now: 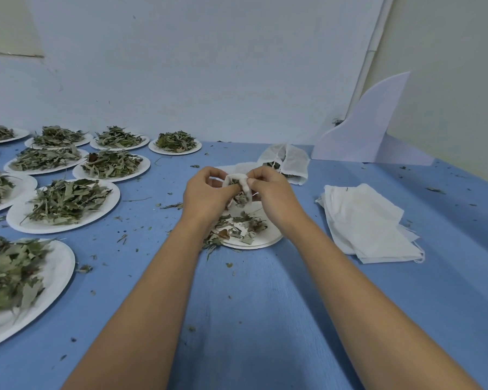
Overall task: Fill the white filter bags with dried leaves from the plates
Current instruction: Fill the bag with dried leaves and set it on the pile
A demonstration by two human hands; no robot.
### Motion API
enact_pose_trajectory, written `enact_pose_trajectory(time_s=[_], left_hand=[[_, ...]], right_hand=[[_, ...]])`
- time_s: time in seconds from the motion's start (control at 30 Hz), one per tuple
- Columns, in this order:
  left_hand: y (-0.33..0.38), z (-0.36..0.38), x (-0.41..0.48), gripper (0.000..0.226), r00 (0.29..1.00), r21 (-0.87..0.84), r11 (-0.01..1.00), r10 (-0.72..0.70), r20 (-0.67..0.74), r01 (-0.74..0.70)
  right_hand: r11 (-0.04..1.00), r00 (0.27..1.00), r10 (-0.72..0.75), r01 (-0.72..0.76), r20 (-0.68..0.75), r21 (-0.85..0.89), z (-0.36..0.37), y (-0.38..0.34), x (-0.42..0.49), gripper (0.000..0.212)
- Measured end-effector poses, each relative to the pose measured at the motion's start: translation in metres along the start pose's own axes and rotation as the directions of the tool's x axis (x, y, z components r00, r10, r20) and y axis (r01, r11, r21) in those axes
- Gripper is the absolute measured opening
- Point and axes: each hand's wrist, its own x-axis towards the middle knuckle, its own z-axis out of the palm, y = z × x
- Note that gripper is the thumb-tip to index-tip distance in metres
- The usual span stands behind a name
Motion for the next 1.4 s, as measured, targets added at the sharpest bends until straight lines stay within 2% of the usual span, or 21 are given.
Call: enact_pose_trajectory(time_s=[0.13,0.2,0.3,0.4,0.47,0.53,0.63,0.77,0.83,1.0,1.17,1.2,1.3,1.4], left_hand=[[0.001,0.000,0.001,0.023,0.977,0.176,0.981,0.109,-0.182,-0.077],[-0.001,-0.001,0.002,0.027,0.965,0.193,0.978,0.124,-0.231,-0.079],[-0.003,-0.002,0.002,0.017,0.974,0.170,0.983,0.110,-0.199,-0.076],[-0.001,0.002,0.000,0.021,0.991,0.107,0.991,0.091,-0.102,-0.080],[0.001,0.003,0.001,0.024,0.998,0.015,1.000,0.026,-0.053,-0.025],[0.003,0.003,0.001,0.016,0.998,-0.044,0.998,-0.040,-0.052,0.037],[0.003,0.005,-0.001,0.002,0.997,-0.094,0.994,-0.060,-0.043,0.056],[0.003,0.011,-0.006,0.018,1.000,-0.056,0.998,-0.018,-0.008,0.018],[0.004,0.011,-0.006,0.021,0.999,0.001,1.000,0.011,-0.045,-0.011],[0.001,0.007,-0.003,0.008,0.991,0.089,0.996,0.011,-0.130,0.001],[0.001,0.007,-0.002,0.011,0.993,-0.039,0.998,-0.059,-0.098,0.055],[0.001,0.007,-0.002,0.012,0.994,-0.071,0.996,-0.068,-0.086,0.062],[0.005,0.008,-0.002,0.015,0.995,-0.183,0.978,-0.099,0.018,0.101],[0.010,0.006,-0.002,0.017,0.982,-0.325,0.931,-0.123,0.142,0.164]], right_hand=[[0.991,0.972,-0.065,0.037,0.224,0.128,0.007,-0.006,-0.010,0.028],[0.990,0.964,-0.073,0.038,0.257,0.139,0.010,-0.009,-0.012,0.029],[0.991,0.987,-0.034,0.013,0.156,0.133,0.009,-0.008,-0.009,0.023],[1.000,0.997,-0.015,0.015,-0.072,-0.003,0.003,0.001,-0.002,0.016],[0.999,0.984,-0.037,0.035,-0.172,-0.012,-0.002,0.005,0.002,0.013],[0.999,0.977,-0.027,0.032,-0.211,0.017,-0.007,0.007,0.004,0.015],[0.995,0.982,0.039,-0.020,-0.183,0.102,-0.011,0.010,0.005,0.019],[0.977,0.993,0.044,-0.020,-0.107,0.213,-0.008,0.011,0.004,0.020],[0.984,0.994,0.027,-0.007,-0.109,0.179,-0.007,0.011,0.005,0.021],[0.999,0.960,0.016,-0.003,-0.281,0.045,-0.009,0.016,0.005,0.012],[0.995,0.975,-0.028,0.047,-0.220,0.083,-0.007,0.015,0.000,0.006],[0.995,0.980,-0.040,0.058,-0.197,0.085,-0.006,0.014,-0.001,0.011],[0.993,0.981,-0.106,0.113,-0.163,0.039,-0.007,0.016,-0.001,0.028],[0.990,0.984,-0.073,0.091,-0.162,0.109,-0.013,0.015,0.000,0.027]])
